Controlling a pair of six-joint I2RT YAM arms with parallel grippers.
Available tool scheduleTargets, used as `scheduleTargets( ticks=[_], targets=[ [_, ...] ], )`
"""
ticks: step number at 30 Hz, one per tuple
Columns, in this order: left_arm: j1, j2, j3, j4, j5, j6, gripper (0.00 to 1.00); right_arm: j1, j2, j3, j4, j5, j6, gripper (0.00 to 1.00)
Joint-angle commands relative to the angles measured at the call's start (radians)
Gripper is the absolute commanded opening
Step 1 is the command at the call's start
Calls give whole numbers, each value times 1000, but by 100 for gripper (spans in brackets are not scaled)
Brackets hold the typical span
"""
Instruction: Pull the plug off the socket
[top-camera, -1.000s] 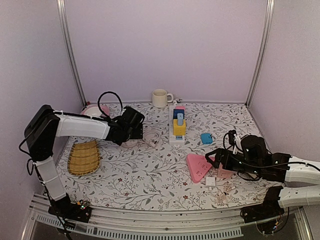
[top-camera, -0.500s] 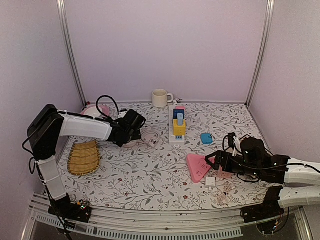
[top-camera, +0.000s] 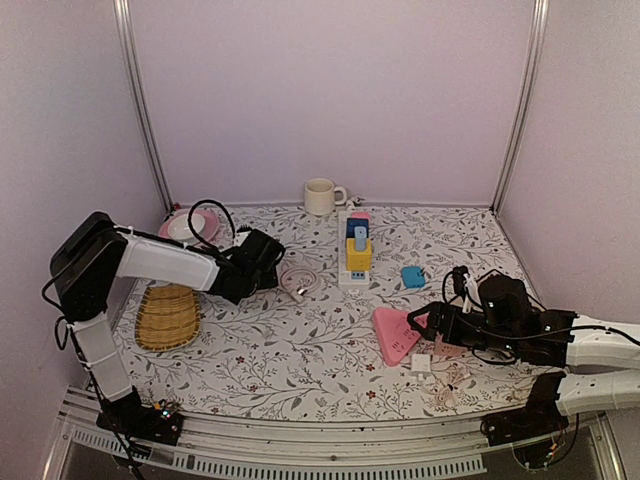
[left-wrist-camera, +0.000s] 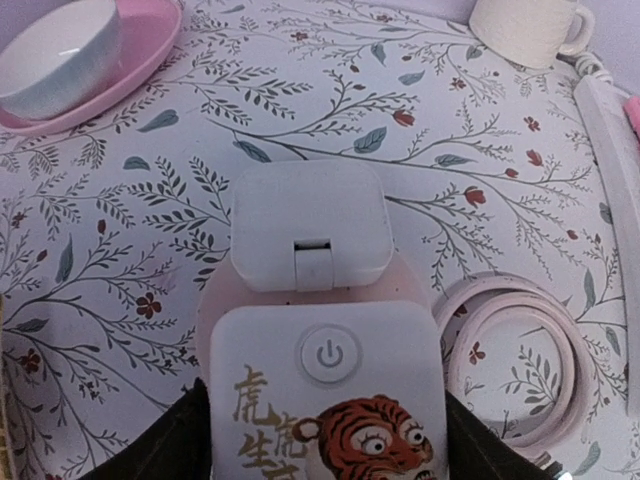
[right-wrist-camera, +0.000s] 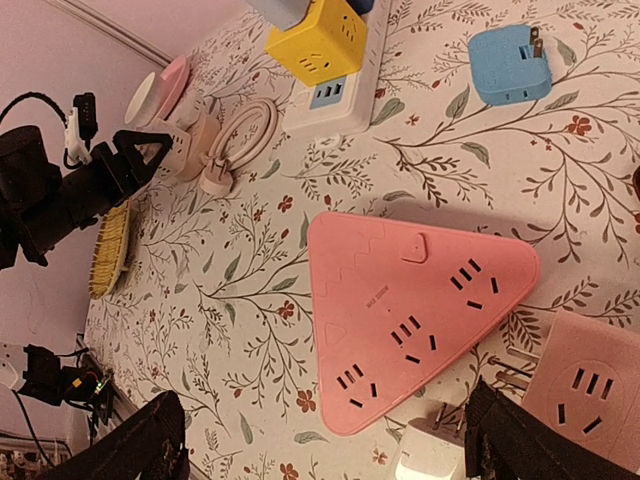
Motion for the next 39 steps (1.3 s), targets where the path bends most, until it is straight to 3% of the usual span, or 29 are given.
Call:
scheduleTargets(
  ticks=[1, 6, 12, 19, 31, 39],
  targets=[
    [18, 17, 5, -5, 8, 58, 74, 2, 10, -1, 30, -12, 5, 99],
    [21, 22, 3, 16, 11, 63, 74, 2, 0, -5, 27, -10, 6, 99],
    [20, 0, -20, 74, 32, 115, 59, 2, 1, -5, 23, -10, 5, 99],
    [-7, -132, -155, 180, 107, 158, 44, 3, 4, 4, 24, -10, 5, 99],
    [-223, -393, -421, 342, 225, 239, 43, 15, 77, 38, 67, -35, -7, 99],
    [-370, -454, -500, 460, 344, 267, 44, 61, 172, 76, 136, -49, -6, 99]
  ],
)
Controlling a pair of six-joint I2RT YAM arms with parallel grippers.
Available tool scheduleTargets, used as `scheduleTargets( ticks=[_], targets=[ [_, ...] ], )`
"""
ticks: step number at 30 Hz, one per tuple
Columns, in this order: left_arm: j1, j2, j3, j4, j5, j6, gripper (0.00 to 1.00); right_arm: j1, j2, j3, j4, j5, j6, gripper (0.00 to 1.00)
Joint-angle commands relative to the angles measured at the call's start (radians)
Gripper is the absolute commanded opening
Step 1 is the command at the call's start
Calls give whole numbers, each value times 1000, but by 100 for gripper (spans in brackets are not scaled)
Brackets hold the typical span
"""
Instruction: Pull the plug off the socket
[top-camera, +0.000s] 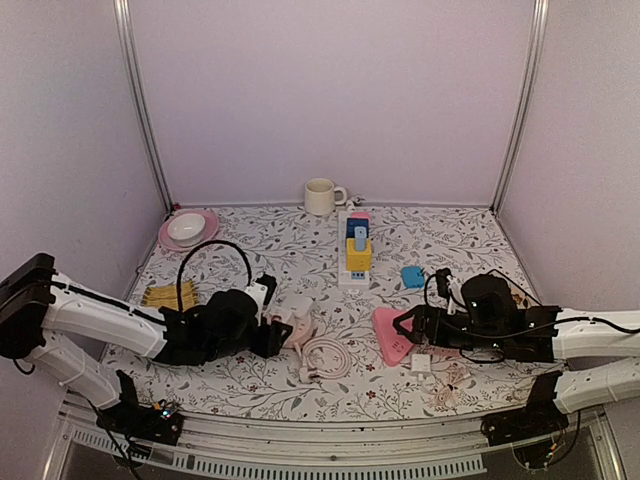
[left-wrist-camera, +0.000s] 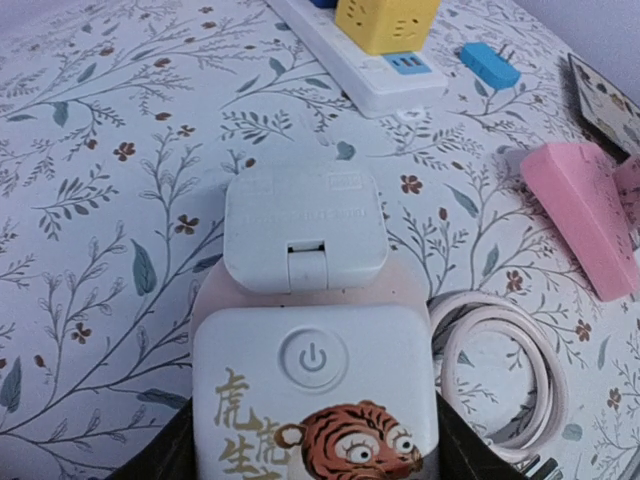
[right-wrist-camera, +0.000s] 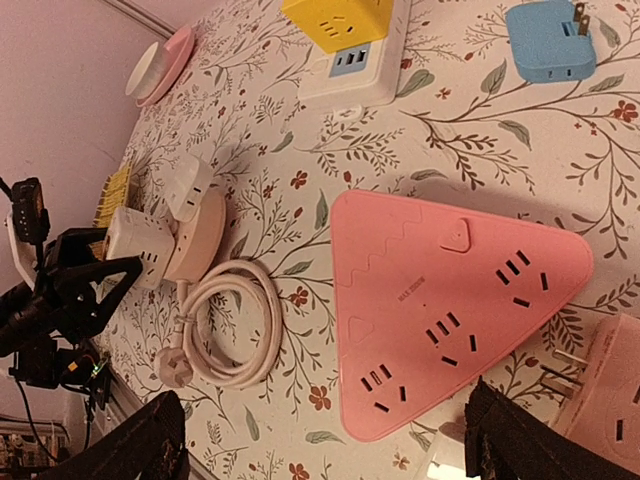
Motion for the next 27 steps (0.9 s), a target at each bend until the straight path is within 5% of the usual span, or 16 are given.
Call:
scheduleTargets(
  ticks=[1, 15, 27],
  targets=[
    [-86, -47, -20, 190, 73, 32, 44, 34, 57, 54, 84, -19, -4, 99],
    [-308, 57, -28, 375, 75, 110, 45, 77, 408, 177, 313, -164, 13, 99],
    [-372, 77, -7, 390, -40, 150, 44, 113, 533, 155, 479, -235, 106, 96]
  ],
)
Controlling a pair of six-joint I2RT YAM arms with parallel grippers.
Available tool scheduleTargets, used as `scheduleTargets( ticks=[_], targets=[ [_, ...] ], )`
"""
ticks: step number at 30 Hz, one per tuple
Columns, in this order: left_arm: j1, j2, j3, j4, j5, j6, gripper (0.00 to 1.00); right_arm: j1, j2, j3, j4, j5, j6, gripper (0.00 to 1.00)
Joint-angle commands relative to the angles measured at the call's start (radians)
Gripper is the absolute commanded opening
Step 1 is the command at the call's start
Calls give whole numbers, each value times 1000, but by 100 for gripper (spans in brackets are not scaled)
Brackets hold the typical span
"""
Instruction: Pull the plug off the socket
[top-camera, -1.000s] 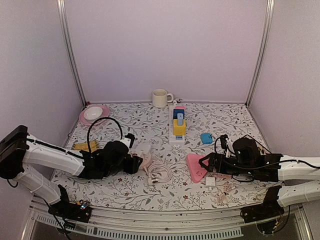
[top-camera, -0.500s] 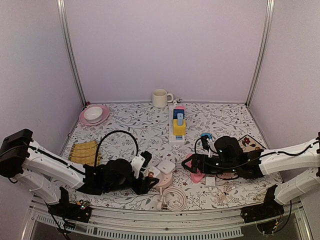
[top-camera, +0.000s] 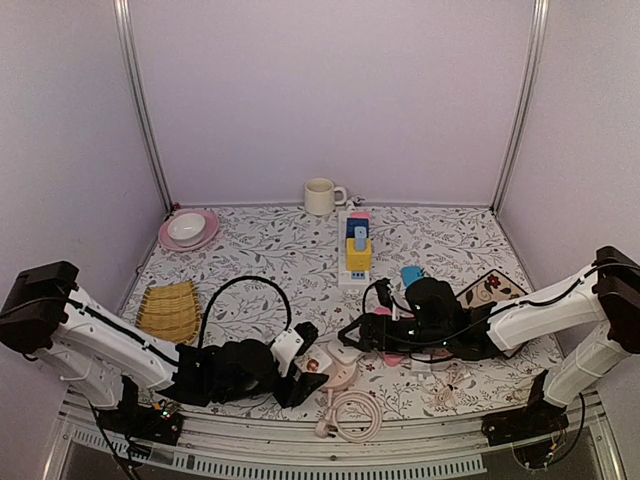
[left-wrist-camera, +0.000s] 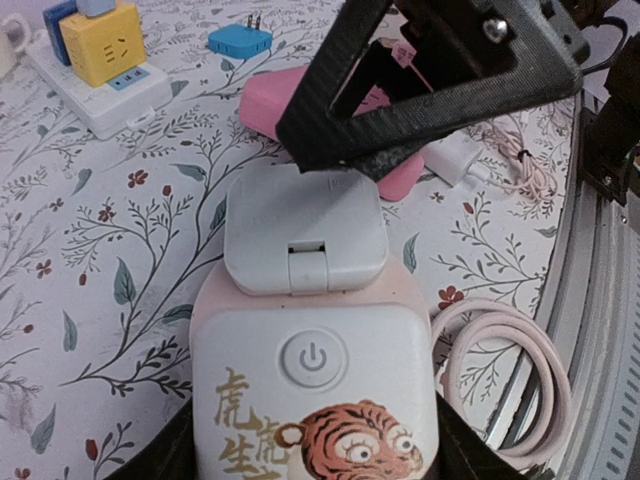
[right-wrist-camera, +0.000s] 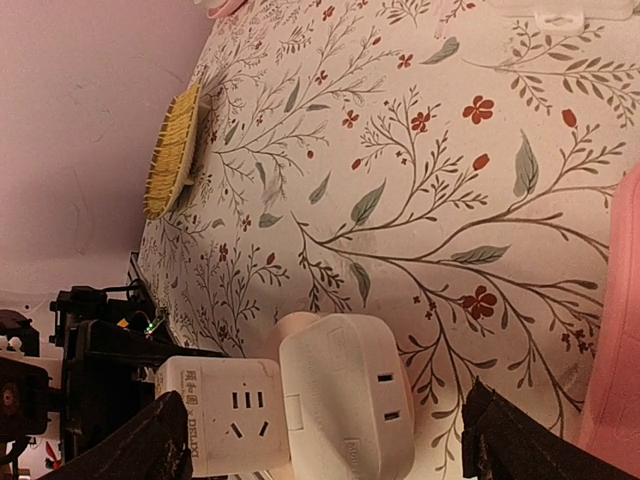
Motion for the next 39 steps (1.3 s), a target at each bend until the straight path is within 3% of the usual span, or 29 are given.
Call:
scheduleTargets(
  ticks=[1, 9, 31, 39],
  targets=[
    [-29, -16, 35, 121, -84, 19, 45, 13, 35, -7, 103, -28, 51, 95],
    [-37, -29, 22, 136, -125, 30, 44, 16, 106, 2, 226, -99, 106, 88],
    [-29, -4, -2, 111, -169, 49, 43, 16, 158, 15, 358, -168, 178, 24],
    [-3, 25, 10, 102, -128, 42, 43, 16, 155, -19, 496, -223, 239, 10]
  ],
)
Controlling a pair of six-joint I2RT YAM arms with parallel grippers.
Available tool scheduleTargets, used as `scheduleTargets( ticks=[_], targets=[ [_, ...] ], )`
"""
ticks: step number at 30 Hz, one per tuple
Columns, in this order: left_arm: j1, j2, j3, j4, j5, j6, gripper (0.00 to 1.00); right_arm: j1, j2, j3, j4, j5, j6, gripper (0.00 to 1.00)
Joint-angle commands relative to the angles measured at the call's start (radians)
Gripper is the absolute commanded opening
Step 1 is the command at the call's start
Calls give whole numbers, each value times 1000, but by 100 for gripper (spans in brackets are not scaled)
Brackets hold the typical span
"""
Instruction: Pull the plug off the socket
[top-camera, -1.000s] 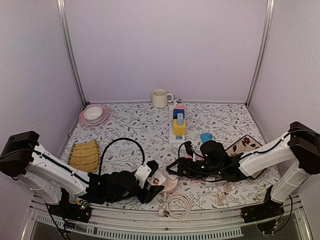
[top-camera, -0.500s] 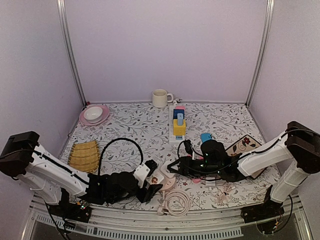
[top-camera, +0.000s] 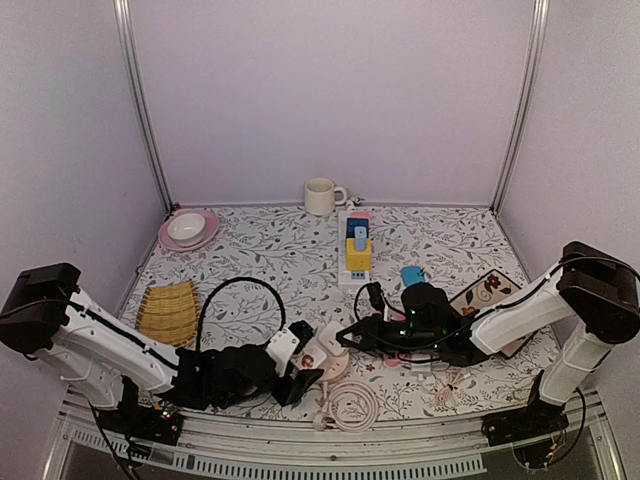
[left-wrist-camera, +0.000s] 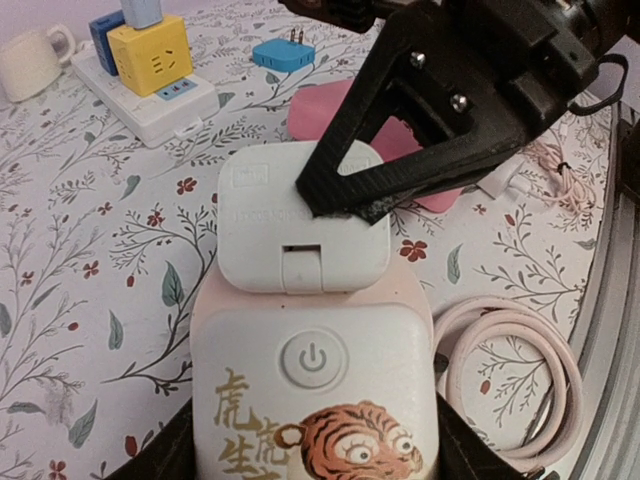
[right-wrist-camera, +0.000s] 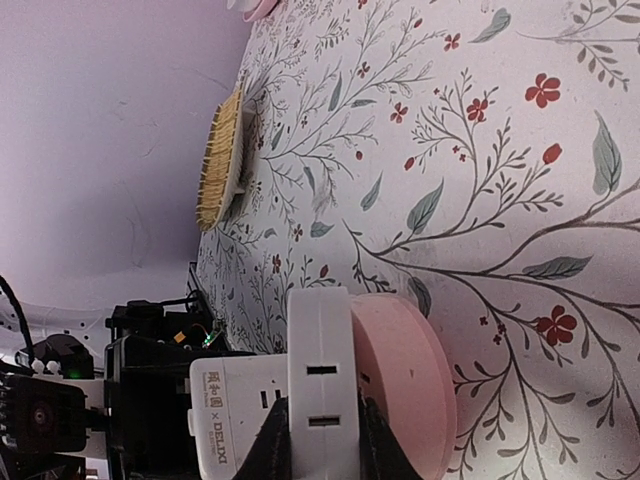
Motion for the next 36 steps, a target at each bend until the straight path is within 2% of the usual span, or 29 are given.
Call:
scheduleTargets(
  ticks=[1, 15, 36],
  targets=[
    [17, 25, 31, 73, 14, 12, 43, 18, -7, -9, 200, -123, 75, 9],
    [26, 62, 61, 51, 21, -1, 42, 18, -29, -41, 391, -181, 114, 6],
    [30, 105, 104, 10, 24, -6, 42, 18, -76, -38, 411, -236, 76, 6]
  ],
)
